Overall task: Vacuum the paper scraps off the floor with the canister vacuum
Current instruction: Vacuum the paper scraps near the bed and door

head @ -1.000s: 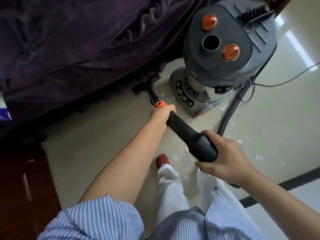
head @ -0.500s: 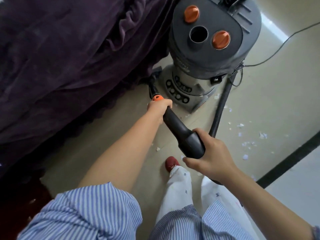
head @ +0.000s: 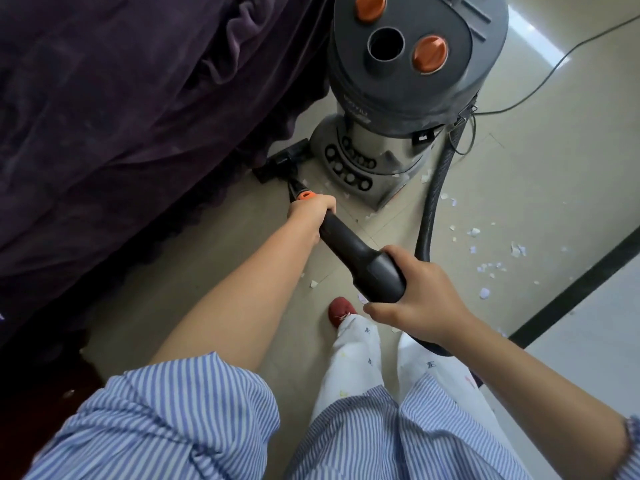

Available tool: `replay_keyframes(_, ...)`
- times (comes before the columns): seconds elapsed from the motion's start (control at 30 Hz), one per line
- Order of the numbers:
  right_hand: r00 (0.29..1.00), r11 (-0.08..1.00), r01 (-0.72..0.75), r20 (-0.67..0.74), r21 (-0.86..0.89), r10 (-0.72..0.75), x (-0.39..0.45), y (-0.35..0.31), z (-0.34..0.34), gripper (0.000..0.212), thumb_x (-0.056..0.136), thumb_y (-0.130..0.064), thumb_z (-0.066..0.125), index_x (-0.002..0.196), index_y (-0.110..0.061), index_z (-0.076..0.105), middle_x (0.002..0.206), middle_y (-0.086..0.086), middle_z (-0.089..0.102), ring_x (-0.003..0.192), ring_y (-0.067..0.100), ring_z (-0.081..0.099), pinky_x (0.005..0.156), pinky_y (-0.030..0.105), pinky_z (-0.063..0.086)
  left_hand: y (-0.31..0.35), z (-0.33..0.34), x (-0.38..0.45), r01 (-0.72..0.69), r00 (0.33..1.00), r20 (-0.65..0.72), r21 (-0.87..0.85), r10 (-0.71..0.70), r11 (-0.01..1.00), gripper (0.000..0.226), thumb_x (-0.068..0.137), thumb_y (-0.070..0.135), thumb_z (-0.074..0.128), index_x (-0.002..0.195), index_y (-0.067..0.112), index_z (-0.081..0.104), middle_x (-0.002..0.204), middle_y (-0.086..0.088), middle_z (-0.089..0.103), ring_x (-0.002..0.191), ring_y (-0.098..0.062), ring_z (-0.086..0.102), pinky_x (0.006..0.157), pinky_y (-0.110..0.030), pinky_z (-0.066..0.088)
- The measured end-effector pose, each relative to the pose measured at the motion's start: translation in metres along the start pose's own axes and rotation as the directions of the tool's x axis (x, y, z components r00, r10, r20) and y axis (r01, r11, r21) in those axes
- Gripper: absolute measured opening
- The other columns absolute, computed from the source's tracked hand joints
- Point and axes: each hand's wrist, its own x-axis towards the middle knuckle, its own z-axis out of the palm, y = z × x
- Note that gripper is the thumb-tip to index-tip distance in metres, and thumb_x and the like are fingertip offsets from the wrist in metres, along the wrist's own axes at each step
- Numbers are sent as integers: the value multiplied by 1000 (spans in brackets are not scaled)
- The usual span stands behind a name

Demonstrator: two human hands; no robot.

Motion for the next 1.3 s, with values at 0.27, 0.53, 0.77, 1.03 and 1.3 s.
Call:
replay_keyframes(0.27, 992, 994, 75, 112, -85, -65, -42, 5, -34, 45, 65, -32, 77, 100, -21, 51, 72, -8, 55, 66, 12, 55, 59, 24, 43, -28, 6, -42, 64, 996, 58, -27, -62, 998, 10, 81, 2, 52, 81, 9, 45, 83, -10, 52, 65, -19, 53, 53, -22, 41)
replay_keyframes(0.53, 956, 949, 249, 206, -192, -209, -65, 22, -68, 50, 53, -46, 58, 94, -19, 50, 63, -9, 51, 57, 11, 49, 53, 27, 39, -57, 15, -74, 74, 997, 26, -224, -70, 972, 9, 81, 5, 53, 81, 12, 49, 86, -10, 54, 64, -17, 53, 54, -23, 46)
replay_keyframes(0.77, 924, 917, 314, 301, -246, -236, -54, 74, -83, 42, 58, -42, 63, 89, -25, 41, 61, -14, 43, 56, 11, 45, 49, 19, 29, -79, 57, -79, 74, 997, -11, -334, -82, 940, 18, 81, 7, 56, 96, 9, 48, 80, -8, 55, 59, -15, 53, 36, -12, 43)
replay_keyframes(1.03, 925, 891, 341, 278, -299, -261, -59, 119, -119, 51, 55, -41, 59, 96, -12, 51, 69, 0, 54, 65, 27, 52, 55, 28, 35, -92, 117, -87, 86, 995, -4, -392, -96, 916, 21, 81, 5, 57, 101, 6, 50, 83, -10, 55, 63, -16, 54, 54, -24, 48)
replay_keyframes(1.3, 934, 907, 298, 288, -299, -212, -75, 147, -155, 42, 68, -30, 75, 98, -12, 52, 76, 7, 60, 68, 29, 55, 59, 33, 44, -89, 162, -113, 114, 993, 43, -356, -106, 927, 12, 79, 4, 54, 87, 9, 47, 73, -6, 49, 60, -16, 49, 50, -24, 44)
